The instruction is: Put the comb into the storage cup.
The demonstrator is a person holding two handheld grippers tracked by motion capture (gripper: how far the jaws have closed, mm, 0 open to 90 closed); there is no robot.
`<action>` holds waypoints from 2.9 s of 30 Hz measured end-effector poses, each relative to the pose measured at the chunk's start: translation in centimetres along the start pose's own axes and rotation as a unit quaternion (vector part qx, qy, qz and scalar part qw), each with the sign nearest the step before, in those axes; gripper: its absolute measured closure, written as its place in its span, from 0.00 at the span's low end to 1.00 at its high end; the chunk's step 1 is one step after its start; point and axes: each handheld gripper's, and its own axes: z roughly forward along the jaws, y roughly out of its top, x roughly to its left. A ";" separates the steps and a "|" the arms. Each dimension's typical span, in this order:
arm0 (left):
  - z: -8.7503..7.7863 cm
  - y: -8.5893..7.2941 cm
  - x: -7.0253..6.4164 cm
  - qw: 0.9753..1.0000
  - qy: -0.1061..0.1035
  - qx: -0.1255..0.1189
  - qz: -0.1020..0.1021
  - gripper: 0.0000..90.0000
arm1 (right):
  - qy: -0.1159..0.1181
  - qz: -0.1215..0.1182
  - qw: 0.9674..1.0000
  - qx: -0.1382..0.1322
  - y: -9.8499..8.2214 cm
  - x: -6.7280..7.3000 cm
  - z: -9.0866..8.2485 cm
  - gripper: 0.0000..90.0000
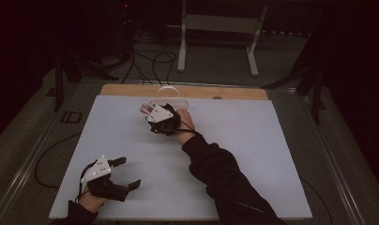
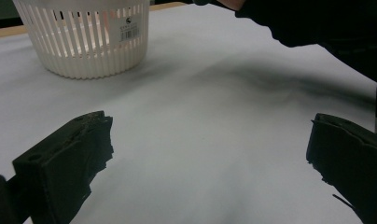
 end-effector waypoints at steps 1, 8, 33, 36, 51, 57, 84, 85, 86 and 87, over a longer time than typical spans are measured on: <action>0.0 0.0 0.0 1.000 0.000 0.000 0.000 0.00 | -0.001 0.004 1.000 -0.004 0.0 0.0 -0.1 0.34; 0.0 0.0 0.0 1.000 -0.001 0.001 0.001 0.00 | -0.002 0.020 1.000 0.000 0.5 0.3 -0.3 0.13; 0.1 -0.1 -0.1 1.000 0.000 0.003 0.004 0.00 | 0.021 0.076 0.997 0.001 0.4 -1.2 -1.3 0.09; 0.2 -0.1 -0.1 1.000 0.004 0.002 0.002 0.00 | 0.024 0.094 0.995 0.006 0.3 -1.8 -1.5 0.09; 0.1 -0.2 -0.1 1.000 0.009 0.003 0.005 0.00 | 0.041 0.153 0.987 0.020 -0.5 -3.8 -3.2 0.10; 0.0 -0.2 -0.2 1.000 0.010 0.002 0.006 0.00 | 0.040 0.161 0.986 0.018 -1.0 -4.3 -3.9 0.10; 0.0 -0.2 -0.1 1.000 0.013 0.003 0.002 0.00 | 0.045 0.213 0.976 0.030 -5.8 -5.6 -8.3 0.10; 0.0 -0.2 -0.1 1.000 0.014 0.003 0.003 0.00 | 0.045 0.213 0.976 0.030 -5.8 -5.6 -8.3 0.10; 0.1 -0.2 -0.1 1.000 0.015 0.004 0.003 0.00 | 0.046 0.212 0.976 0.031 -6.1 -5.6 -8.4 0.10; 0.1 -0.2 -0.1 1.000 0.015 0.004 0.003 0.00 | 0.048 0.220 0.974 0.033 -6.5 -5.5 -8.7 0.10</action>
